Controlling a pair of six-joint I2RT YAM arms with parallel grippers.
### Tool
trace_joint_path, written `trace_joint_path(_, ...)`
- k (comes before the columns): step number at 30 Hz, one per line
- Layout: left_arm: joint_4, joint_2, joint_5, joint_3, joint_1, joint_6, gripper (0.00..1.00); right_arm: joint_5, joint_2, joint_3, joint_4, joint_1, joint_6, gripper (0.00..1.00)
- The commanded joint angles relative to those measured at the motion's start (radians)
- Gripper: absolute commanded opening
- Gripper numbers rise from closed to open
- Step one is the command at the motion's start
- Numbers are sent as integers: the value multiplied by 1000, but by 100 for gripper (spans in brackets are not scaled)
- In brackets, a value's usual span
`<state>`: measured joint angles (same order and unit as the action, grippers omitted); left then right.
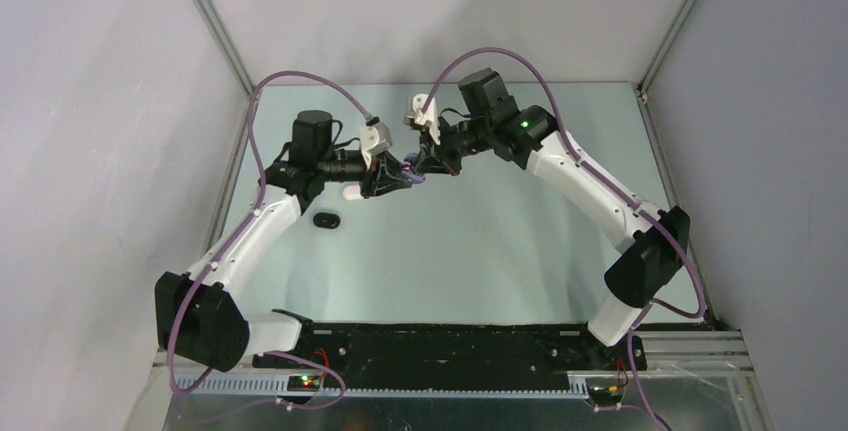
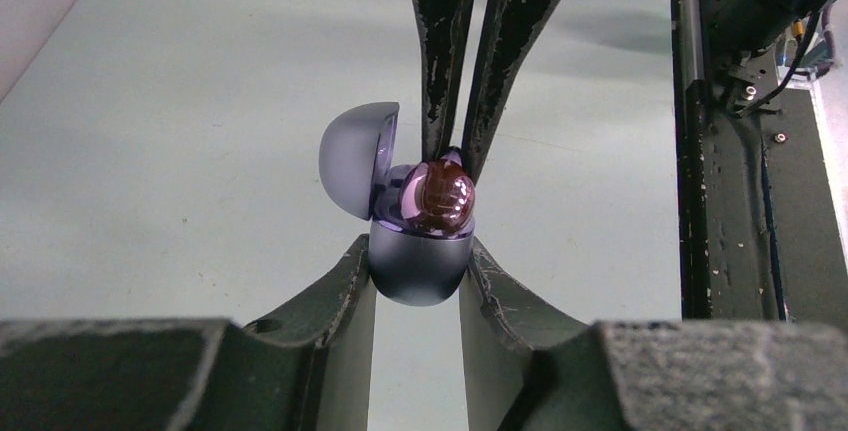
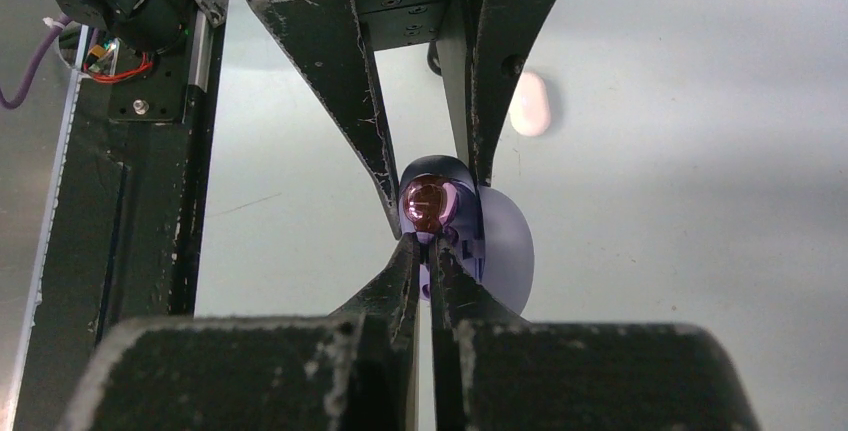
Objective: Insert the wireless bluetooth earbuds into the charging case
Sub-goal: Place the earbud in the charging case.
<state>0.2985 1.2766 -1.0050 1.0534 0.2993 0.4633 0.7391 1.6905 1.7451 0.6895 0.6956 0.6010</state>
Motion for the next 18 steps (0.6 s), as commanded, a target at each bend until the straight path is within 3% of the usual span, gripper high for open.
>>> trace_joint_path(1,-21,-6,22,51,5,36,0,9,-38,35,34,14,4,0)
trace_joint_path(18,-95,-4,20,34,4,-45,0,11,-58,9,25,0,-14,0)
